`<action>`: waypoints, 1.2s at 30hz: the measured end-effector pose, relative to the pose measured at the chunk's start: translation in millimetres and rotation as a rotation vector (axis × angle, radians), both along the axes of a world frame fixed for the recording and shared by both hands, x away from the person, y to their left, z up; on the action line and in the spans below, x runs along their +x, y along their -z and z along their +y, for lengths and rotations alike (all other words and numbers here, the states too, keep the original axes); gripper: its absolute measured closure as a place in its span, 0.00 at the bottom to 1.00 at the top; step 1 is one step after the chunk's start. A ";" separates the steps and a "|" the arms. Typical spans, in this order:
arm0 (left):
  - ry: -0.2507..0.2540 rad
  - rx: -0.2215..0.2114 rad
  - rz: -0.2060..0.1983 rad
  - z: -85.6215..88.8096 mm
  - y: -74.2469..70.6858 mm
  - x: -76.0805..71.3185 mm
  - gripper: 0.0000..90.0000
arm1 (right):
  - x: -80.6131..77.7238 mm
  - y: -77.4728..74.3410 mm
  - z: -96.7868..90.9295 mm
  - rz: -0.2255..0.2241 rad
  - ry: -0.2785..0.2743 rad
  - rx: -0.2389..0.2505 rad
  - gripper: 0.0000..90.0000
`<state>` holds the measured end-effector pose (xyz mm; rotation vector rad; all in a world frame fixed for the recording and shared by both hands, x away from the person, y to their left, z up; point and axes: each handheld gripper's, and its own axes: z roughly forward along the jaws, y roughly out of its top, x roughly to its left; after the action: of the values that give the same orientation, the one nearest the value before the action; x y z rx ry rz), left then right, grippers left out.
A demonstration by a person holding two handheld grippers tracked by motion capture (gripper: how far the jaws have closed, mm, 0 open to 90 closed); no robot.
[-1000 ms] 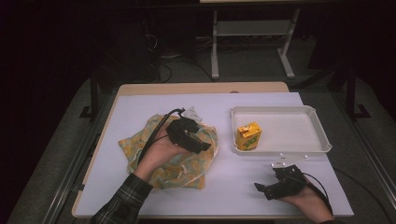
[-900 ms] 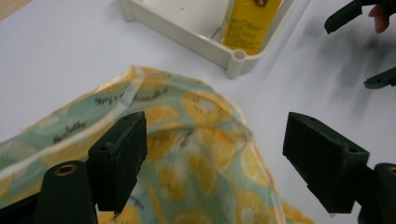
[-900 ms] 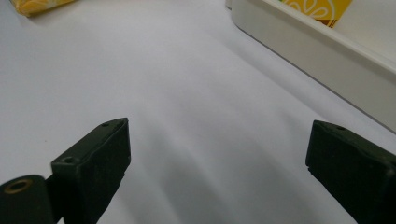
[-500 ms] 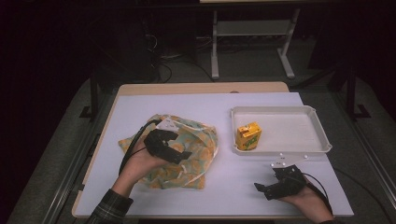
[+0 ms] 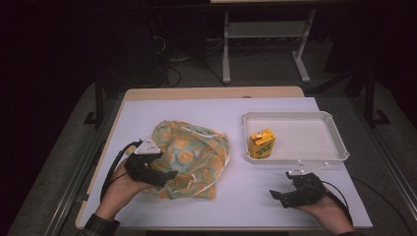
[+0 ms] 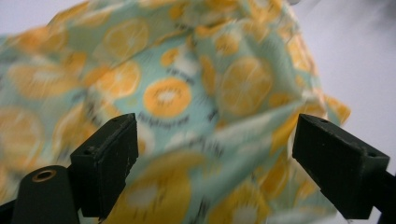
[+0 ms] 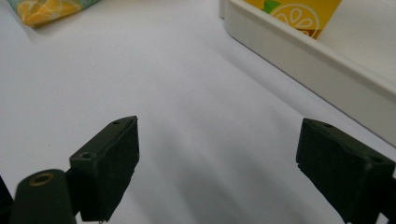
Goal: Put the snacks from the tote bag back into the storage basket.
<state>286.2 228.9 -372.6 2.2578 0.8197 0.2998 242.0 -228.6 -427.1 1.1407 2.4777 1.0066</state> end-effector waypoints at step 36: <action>-0.165 0.006 -0.009 92.9 41.1 -53.4 0.15 | 87.1 -32.6 -41.9 -0.051 0.020 0.049 1.00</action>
<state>232.9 321.8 -413.7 2.1962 1.0042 0.3882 329.1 -270.5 -394.5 1.1372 2.4102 1.0828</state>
